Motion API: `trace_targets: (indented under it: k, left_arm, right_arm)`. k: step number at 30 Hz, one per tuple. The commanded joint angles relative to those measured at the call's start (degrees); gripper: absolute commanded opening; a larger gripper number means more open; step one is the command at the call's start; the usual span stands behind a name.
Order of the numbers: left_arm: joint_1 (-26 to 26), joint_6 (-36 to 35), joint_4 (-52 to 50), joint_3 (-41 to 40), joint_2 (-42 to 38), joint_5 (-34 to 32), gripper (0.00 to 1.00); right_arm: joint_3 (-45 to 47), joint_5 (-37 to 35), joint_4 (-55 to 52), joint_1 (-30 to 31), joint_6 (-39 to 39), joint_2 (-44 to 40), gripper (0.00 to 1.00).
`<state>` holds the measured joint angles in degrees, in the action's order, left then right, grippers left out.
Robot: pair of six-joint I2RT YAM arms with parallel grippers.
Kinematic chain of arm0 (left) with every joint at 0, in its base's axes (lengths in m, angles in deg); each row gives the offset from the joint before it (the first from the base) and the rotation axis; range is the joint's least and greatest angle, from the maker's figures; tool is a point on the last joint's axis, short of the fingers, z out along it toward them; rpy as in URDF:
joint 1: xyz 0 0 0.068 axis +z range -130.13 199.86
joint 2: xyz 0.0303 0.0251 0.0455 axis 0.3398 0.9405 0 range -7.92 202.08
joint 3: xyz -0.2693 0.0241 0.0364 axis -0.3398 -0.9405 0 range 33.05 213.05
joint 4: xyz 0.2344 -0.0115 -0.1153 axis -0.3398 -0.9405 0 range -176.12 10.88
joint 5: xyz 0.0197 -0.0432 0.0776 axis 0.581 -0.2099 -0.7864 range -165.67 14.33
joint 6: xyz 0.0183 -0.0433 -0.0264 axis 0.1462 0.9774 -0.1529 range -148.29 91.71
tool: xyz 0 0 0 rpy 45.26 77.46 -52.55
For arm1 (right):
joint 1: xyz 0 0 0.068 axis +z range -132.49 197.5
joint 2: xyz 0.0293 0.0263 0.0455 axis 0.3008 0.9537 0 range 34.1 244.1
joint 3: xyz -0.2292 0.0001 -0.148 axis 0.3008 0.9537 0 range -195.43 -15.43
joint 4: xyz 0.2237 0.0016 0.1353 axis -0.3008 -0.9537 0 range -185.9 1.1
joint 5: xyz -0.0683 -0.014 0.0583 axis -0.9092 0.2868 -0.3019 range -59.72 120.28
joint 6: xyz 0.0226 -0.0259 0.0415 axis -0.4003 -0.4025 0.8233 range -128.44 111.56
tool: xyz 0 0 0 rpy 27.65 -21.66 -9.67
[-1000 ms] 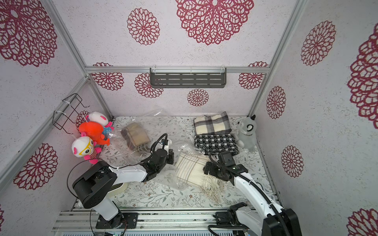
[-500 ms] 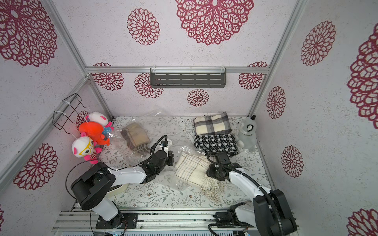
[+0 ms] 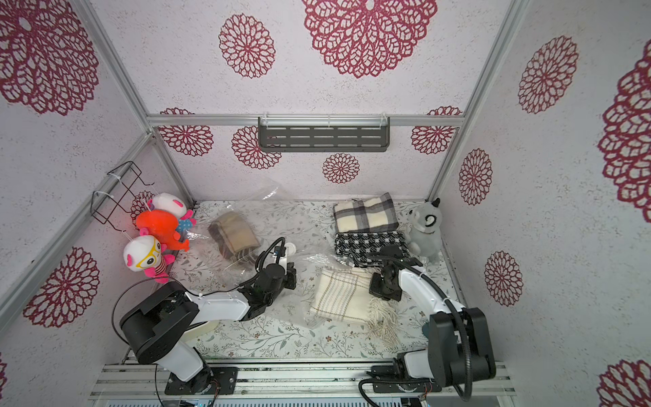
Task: Take the scarf out of the vacuum bag
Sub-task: Take out the scarf from the vacuum bag.
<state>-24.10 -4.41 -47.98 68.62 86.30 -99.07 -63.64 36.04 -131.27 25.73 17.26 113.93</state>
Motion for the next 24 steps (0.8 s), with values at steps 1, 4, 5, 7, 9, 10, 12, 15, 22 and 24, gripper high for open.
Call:
trace_targets:
  k: [1,4,5,7,9,10,12,15,22,24]
  left_arm:
    - [1.2,0.3,1.4,-0.5,0.3,-1.4,0.00]
    - [1.5,0.4,2.0,-0.2,1.4,-1.0,0.00]
    - [1.5,0.4,2.3,-0.3,1.5,-0.8,0.00]
    - [1.7,0.5,2.8,-0.6,1.5,-0.5,0.00]
    - [1.8,0.4,3.1,-0.9,1.2,-0.5,0.00]
    - [1.7,0.4,3.1,-1.1,1.0,-0.5,0.00]
    - [1.7,0.5,3.0,-1.4,0.4,-0.3,0.00]
    - [1.7,0.5,2.8,-2.1,-1.0,-0.5,0.00]
    - [1.8,-0.2,0.2,-1.8,-3.9,-1.5,0.00]
    - [1.8,-0.2,-0.7,-1.5,-4.3,-2.1,0.00]
  right_arm:
    - [-1.6,-9.3,-7.3,-4.4,-4.4,0.9,0.04]
    - [-3.3,-14.5,-8.3,-6.7,-4.1,0.1,0.07]
    - [-3.9,-16.3,-8.8,-7.1,-3.5,0.4,0.08]
    - [-4.7,-15.5,-7.5,-7.3,-4.1,1.8,0.09]
    - [-6.1,-14.8,-7.6,-7.3,-4.8,4.5,0.12]
    - [-7.2,-16.3,-8.4,-7.4,-4.4,6.2,0.15]
    - [-9.2,-19.0,-8.9,-7.4,-4.6,8.5,0.18]
    - [-11.3,-24.1,-10.0,-7.6,-4.3,10.6,0.21]
    - [-12.7,-22.9,-6.1,-4.7,-6.9,6.8,0.48]
    - [-13.1,-21.0,-6.5,-3.4,-5.7,3.6,0.55]
